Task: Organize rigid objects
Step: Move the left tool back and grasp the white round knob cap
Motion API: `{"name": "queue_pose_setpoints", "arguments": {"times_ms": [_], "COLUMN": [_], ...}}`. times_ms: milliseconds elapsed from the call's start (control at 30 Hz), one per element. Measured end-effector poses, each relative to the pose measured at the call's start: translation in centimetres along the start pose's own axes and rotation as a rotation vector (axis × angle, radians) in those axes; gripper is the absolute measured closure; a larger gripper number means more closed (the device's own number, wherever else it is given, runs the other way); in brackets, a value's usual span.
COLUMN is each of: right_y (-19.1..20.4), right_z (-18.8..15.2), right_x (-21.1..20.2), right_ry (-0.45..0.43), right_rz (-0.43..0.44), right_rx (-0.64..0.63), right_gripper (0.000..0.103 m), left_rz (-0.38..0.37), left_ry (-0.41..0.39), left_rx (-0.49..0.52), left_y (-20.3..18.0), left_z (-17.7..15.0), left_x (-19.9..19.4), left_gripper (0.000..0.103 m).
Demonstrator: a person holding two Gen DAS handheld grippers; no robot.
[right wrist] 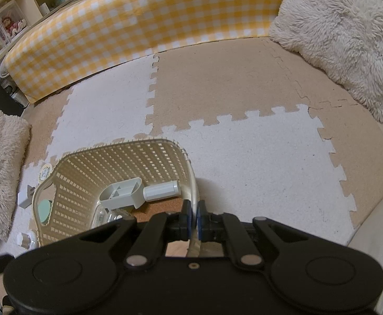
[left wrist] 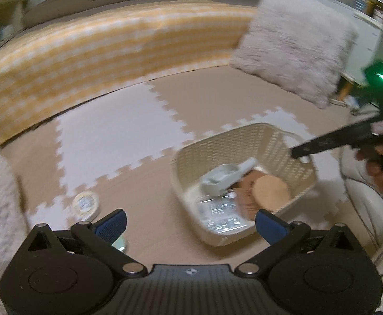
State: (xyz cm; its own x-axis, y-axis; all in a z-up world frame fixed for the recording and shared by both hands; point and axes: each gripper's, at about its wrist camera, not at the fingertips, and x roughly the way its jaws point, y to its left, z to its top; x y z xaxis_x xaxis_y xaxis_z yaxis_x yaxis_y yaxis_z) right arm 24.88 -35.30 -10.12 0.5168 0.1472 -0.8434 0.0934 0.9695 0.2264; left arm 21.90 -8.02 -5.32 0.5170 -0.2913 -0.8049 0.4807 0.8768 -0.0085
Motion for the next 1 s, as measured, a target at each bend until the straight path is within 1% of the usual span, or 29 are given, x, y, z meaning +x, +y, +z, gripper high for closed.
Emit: {"name": "queue_pose_setpoints", "arguments": {"times_ms": [100,200,400,533,667,767,800,867,900,933,967,1000], "right_y": [0.0,0.0,0.0,0.0,0.0,0.1,0.1,0.1,0.1,0.1,0.1,0.1], "right_z": [0.0,0.0,0.0,0.0,0.0,0.0,0.0,0.0,0.0,0.0,0.0,0.0], "right_x": [0.0,0.0,0.0,0.0,0.0,0.0,0.0,0.0,0.0,0.0,0.0,0.0], "right_ry": [0.000,0.000,0.000,0.000,0.000,0.000,0.000,0.000,0.000,0.000,0.000,0.000], "right_rz": [0.000,0.000,0.000,0.000,-0.001,-0.001,-0.001,-0.001,-0.001,-0.001,-0.002,-0.001], "right_rx": [0.000,0.001,0.000,0.000,0.000,0.000,0.000,0.001,0.001,0.000,-0.001,0.000], "right_gripper": [0.098,0.098,0.098,0.098,0.098,0.098,0.098,0.098,0.098,0.098,0.098,0.098], "left_rz": [0.035,0.047,0.120,0.123,0.114,0.112,0.112,0.112,0.110,0.110,0.112,0.114], "left_ry": [0.011,0.024,0.096,0.156,0.212,0.215,0.221,0.242,0.257,0.272,0.286,0.298], "left_rx": [-0.064,-0.128,-0.223,-0.282,-0.328,-0.336,-0.331,-0.334,-0.339,-0.340,-0.339,-0.337], "left_y": [2.1,4.3,8.0,10.2,11.2,11.3,11.3,11.3,11.4,11.4,11.4,11.3], "left_z": [-0.7,-1.6,-3.2,-4.5,-5.5,-5.5,-5.4,-5.5,-5.6,-5.8,-5.9,-6.1], "left_x": [0.0,0.2,1.3,2.6,3.6,3.5,3.6,3.9,4.1,4.4,4.6,4.8], "left_gripper": [0.000,0.000,0.000,0.000,0.000,0.002,0.008,0.028,0.032,0.040,0.046,0.048]}}
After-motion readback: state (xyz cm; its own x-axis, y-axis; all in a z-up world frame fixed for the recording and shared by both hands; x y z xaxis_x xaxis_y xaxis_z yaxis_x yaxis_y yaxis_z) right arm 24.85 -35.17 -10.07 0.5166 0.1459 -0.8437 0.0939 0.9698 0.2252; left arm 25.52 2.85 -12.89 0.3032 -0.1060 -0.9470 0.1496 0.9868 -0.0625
